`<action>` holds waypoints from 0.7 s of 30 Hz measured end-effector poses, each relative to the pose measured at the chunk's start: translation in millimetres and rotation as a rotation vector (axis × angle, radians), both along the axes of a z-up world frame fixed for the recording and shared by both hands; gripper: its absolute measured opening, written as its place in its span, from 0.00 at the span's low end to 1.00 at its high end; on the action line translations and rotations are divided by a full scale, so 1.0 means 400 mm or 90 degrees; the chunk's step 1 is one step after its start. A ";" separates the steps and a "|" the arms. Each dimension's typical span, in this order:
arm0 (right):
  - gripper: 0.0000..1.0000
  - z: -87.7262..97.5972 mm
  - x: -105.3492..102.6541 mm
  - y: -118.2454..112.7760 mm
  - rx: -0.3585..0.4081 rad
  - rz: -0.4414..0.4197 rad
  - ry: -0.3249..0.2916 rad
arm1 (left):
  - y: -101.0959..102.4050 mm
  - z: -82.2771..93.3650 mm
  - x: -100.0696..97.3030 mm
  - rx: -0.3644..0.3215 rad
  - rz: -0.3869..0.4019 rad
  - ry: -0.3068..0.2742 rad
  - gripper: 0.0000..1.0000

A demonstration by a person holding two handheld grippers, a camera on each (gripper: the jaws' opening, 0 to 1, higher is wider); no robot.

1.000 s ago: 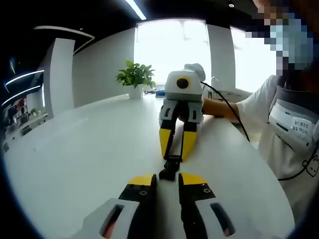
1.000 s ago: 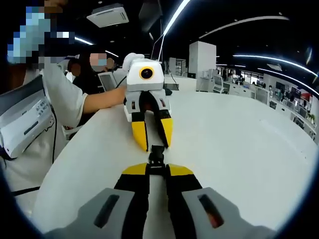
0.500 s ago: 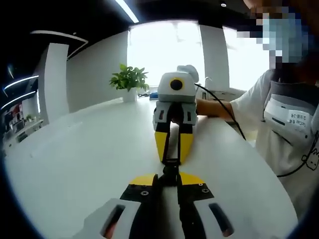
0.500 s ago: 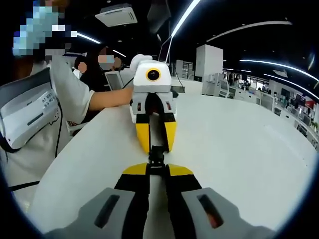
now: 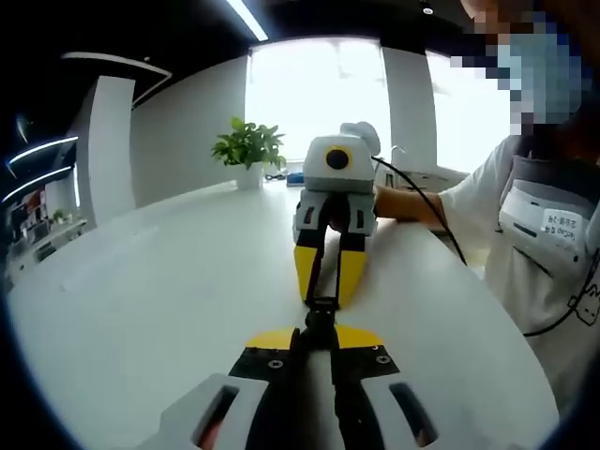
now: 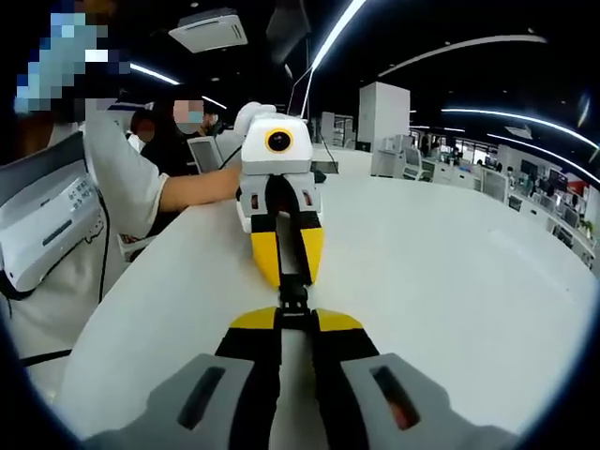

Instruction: Snap the two parts of the plastic buckle together until the buckle closes and remains connected.

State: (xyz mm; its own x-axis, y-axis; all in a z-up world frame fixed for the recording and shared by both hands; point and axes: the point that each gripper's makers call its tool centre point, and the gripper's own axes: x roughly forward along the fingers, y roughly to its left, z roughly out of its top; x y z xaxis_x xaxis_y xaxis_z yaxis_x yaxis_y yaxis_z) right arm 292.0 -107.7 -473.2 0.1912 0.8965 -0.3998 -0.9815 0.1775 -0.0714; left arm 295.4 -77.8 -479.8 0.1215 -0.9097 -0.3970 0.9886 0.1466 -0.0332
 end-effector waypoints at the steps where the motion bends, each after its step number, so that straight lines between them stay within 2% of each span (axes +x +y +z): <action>1: 0.11 0.000 0.003 0.000 -0.001 -0.007 -0.001 | 0.002 0.000 0.004 0.001 0.005 -0.001 0.11; 4: 0.11 -0.001 0.011 0.000 -0.008 -0.035 -0.002 | 0.003 0.000 0.013 0.003 0.021 -0.003 0.11; 11: 0.11 -0.001 0.006 0.008 -0.014 -0.035 -0.010 | -0.002 -0.001 0.011 0.001 0.021 0.000 0.12; 16: 0.11 -0.002 0.006 0.010 -0.013 -0.036 -0.010 | -0.003 0.002 0.009 0.007 0.014 -0.035 0.14; 21: 0.11 -0.002 0.005 0.011 -0.013 -0.032 -0.011 | 0.008 0.002 0.004 0.010 0.005 -0.024 0.14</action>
